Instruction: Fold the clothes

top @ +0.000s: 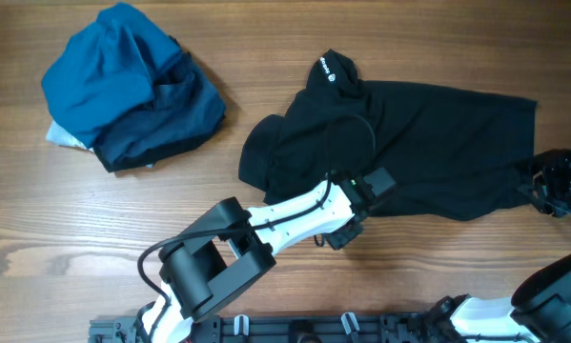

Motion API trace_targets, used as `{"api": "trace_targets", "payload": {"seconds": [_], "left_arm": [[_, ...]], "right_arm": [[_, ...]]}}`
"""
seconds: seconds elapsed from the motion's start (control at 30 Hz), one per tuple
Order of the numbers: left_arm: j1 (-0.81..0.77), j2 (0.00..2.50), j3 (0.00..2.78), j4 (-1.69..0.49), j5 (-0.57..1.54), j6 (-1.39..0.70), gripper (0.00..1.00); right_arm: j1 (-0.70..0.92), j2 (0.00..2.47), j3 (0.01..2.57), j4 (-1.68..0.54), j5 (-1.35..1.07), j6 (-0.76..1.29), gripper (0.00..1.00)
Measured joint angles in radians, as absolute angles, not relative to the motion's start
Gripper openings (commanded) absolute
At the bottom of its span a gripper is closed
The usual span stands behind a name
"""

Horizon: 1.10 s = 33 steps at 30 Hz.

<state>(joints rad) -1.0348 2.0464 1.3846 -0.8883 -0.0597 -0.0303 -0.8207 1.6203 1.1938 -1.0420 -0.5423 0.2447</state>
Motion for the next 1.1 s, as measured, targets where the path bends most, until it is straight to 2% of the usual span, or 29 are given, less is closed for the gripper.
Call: {"api": "trace_targets", "payload": {"seconds": [0.23,0.4,0.47,0.53,0.6,0.63,0.67,0.73,0.9,1.1], "left_arm": [[-1.035,2.046,1.385,-0.95,-0.079,-0.031,0.47],[-1.035,2.046,1.386,-0.929,-0.134,-0.032,0.53],[-1.035,2.046,1.388,-0.885,-0.146,-0.031,0.58],[-1.035,2.048,1.388,-0.837,-0.15,-0.025,0.58],[-1.035,2.052,1.39,-0.813,-0.149,-0.02,0.46],[-1.035,2.054,1.39,-0.807,-0.146,-0.015,0.37],[-1.035,2.056,1.393,-0.806,-0.144,-0.015,0.21],[-1.035,2.063,1.4,-0.811,-0.141,-0.014,0.06],[-1.035,2.069,1.419,-0.886,-0.142,-0.006,0.04],[-1.038,2.074,1.611,-1.35,-0.106,0.015,0.04]], "right_arm": [[-0.821,1.62,1.194,-1.042,-0.542,0.245,0.52],[-0.821,1.62,1.194,-1.039,-0.542,0.245,0.52],[-0.821,1.62,1.194,-1.039,-0.542,0.245,0.52],[-0.821,1.62,1.194,-1.039,-0.542,0.245,0.51],[-0.821,1.62,1.194,-1.039,-0.542,0.245,0.52],[-0.821,1.62,1.194,-1.039,-0.542,0.245,0.52],[-0.821,1.62,1.194,-1.039,-0.542,0.245,0.51],[-0.821,1.62,1.194,-1.039,-0.542,0.245,0.51],[-0.821,1.62,1.194,-1.039,-0.542,0.245,0.51],[-0.821,1.62,1.194,-1.04,-0.54,0.245,0.51]]}}
